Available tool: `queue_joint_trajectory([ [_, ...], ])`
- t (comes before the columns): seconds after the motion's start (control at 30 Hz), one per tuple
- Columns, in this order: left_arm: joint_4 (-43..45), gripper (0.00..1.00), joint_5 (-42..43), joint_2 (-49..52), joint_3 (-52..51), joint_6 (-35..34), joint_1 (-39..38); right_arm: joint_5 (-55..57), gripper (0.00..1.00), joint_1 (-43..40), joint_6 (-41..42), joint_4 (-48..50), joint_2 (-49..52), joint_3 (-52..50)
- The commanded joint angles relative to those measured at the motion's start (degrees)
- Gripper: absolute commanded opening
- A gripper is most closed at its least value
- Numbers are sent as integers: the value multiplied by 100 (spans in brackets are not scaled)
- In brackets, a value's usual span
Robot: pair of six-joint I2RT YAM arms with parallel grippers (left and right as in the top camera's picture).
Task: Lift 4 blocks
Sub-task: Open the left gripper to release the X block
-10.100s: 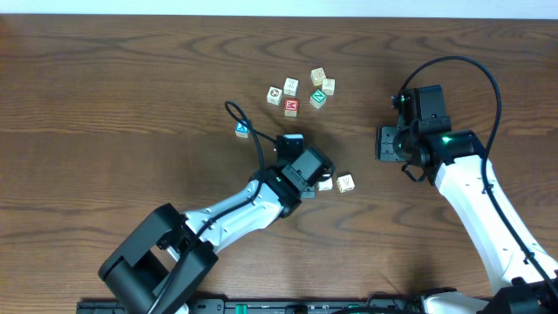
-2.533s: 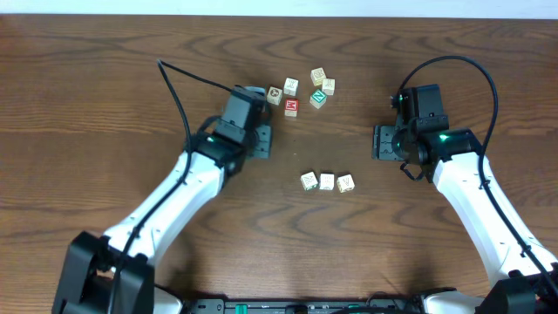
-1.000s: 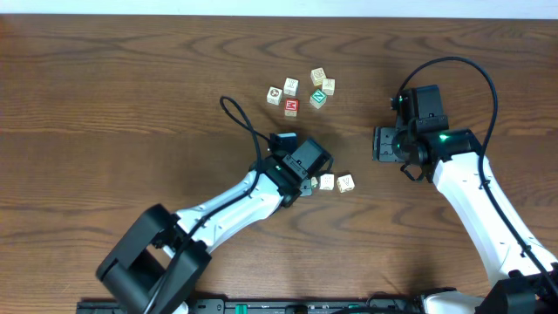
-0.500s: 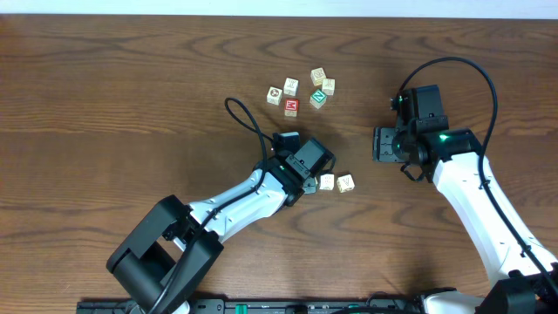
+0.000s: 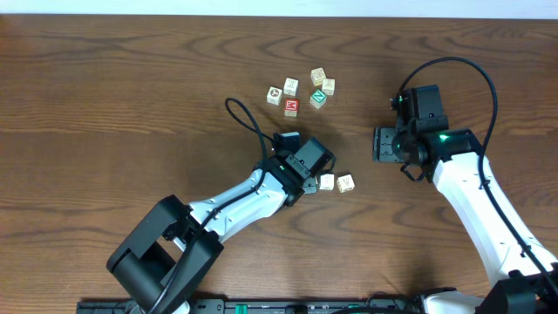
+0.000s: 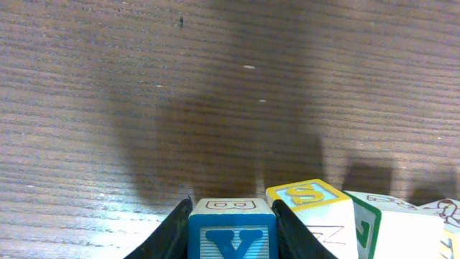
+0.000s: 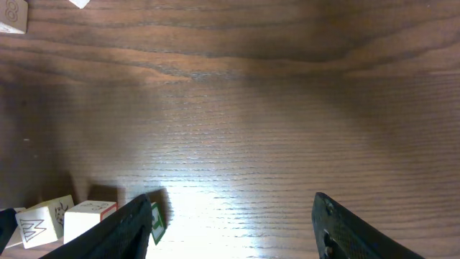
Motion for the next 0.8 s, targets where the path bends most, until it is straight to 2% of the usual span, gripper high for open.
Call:
queue_joint_trajectory([
  [0.0, 13, 22, -15, 44, -59, 98, -85, 74, 68, -70, 46, 7, 48, -33],
  [0.5, 11, 23, -42, 415, -59, 190, -118, 72, 68, -70, 46, -13, 48, -33],
  [0.6, 9, 34, -39, 415, -59, 302, -114, 74, 68, -70, 44, -13, 48, -33],
  [0.77, 7, 34, -39, 415, -59, 315, -114, 74, 68, -72, 44, -13, 48, -33],
])
